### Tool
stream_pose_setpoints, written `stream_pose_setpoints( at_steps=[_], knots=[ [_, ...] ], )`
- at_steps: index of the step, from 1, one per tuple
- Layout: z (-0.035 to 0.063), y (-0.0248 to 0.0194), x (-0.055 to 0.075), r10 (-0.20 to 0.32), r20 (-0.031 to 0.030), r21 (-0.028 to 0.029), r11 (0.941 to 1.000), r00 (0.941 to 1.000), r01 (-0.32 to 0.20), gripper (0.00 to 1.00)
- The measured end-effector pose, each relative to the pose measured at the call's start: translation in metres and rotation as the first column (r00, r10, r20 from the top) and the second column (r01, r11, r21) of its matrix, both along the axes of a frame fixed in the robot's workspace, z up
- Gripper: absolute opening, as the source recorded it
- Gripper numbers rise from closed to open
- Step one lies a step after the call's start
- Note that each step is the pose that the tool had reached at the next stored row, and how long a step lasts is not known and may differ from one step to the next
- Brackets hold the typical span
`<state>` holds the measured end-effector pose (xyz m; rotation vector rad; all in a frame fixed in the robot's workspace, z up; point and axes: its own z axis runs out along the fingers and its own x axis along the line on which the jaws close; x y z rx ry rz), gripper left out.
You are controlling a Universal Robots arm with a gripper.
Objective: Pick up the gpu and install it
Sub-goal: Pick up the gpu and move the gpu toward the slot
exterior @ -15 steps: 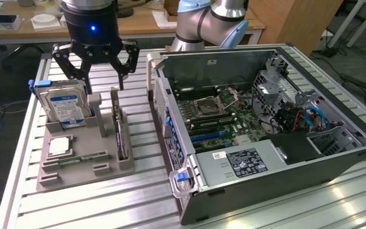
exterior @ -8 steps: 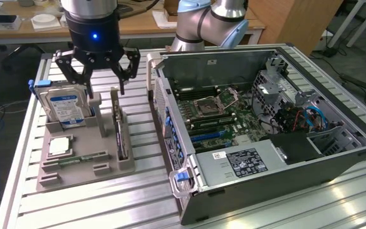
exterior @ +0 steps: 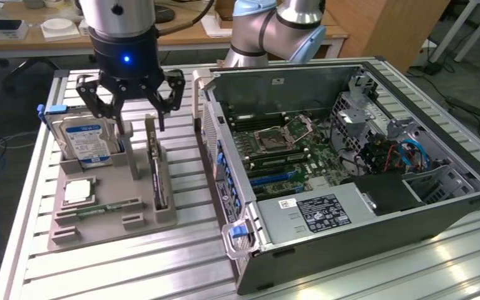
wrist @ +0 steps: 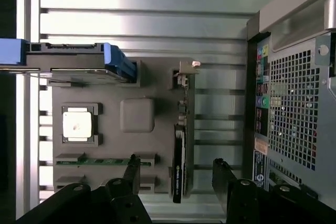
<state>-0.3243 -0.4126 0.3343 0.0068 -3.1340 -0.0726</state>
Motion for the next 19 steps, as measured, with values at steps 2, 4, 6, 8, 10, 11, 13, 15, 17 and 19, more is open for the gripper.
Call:
stream_pose_setpoints(
  at_steps=[2, 4, 6, 8, 10, 11, 13, 15, 17, 19],
  knots=[
    [-0.0036, -0.0014, 0.000, 0.000, -0.0001, 0.0000, 1.0000, 1.0000, 0.000, 0.66],
    [-0.0073, -0.0032, 0.000, 0.000, -0.0001, -0.0001, 1.0000, 1.0000, 0.000, 0.66],
    [-0.0109, -0.0043, 0.000, 0.000, 0.0000, -0.0001, 1.0000, 1.0000, 0.000, 0.66],
    [-0.0145, -0.0043, 0.001, 0.000, -0.0002, -0.0001, 1.0000, 1.0000, 0.000, 0.66],
    [-0.0183, -0.0043, 0.001, 0.000, 0.0000, 0.0000, 1.0000, 1.0000, 0.000, 0.66],
    [-0.0200, -0.0043, 0.002, 0.000, -0.0001, 0.0000, 1.0000, 1.0000, 0.000, 0.66],
    [-0.0237, -0.0043, 0.002, 0.000, 0.0000, 0.0000, 1.0000, 1.0000, 0.000, 0.66],
    [-0.0273, -0.0043, 0.002, 0.000, -0.0001, 0.0000, 1.0000, 1.0000, 0.000, 0.66],
    [-0.0309, -0.0043, 0.002, 0.000, -0.0001, -0.0001, 1.0000, 1.0000, 0.000, 0.66],
    [-0.0346, -0.0043, 0.002, 0.000, -0.0001, 0.0000, 1.0000, 1.0000, 0.000, 0.66]
  ],
)
